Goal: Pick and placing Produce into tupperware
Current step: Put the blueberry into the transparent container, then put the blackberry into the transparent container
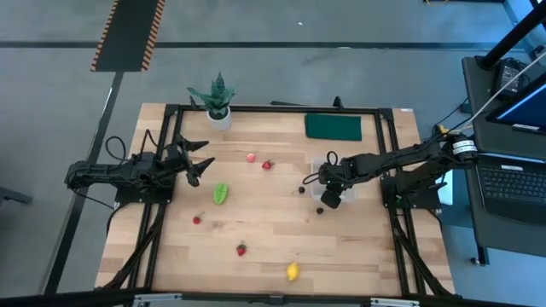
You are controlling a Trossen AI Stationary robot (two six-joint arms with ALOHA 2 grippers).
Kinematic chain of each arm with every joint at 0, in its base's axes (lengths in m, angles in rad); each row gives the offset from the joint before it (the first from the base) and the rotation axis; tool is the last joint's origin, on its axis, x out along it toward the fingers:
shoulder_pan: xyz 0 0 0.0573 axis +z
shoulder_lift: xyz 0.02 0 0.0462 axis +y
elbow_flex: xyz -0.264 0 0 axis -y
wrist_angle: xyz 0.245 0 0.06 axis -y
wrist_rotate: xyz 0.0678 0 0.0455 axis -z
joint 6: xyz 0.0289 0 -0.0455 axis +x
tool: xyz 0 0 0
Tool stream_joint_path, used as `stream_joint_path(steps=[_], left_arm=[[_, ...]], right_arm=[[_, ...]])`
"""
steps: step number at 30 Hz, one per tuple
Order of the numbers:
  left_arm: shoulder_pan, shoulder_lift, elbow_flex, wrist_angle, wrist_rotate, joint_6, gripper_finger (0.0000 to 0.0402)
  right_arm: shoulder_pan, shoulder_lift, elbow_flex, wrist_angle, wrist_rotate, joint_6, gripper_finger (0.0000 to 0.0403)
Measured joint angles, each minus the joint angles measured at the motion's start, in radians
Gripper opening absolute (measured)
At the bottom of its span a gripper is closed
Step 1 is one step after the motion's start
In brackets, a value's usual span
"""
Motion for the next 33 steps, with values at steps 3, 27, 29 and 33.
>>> stream_joint_path(steps=[3,27,29,33], left_arm=[[0.000,0.000,0.000,0.000,0.000,0.000,0.0305],[0.000,0.000,0.000,0.000,0.000,0.001,0.0305],[0.000,0.000,0.000,0.000,0.000,0.001,0.0305],[0.000,0.000,0.000,0.000,0.000,0.000,0.0305]], right_arm=[[0.000,0.000,0.000,0.000,-0.001,0.003,0.0121],[0.061,-0.001,0.608,-0.193,-0.019,-0.151,0.0255],[0.072,-0.001,0.643,-0.164,0.020,-0.192,0.0255],[0.073,0.005,0.652,-0.109,0.066,-0.222,0.0255]])
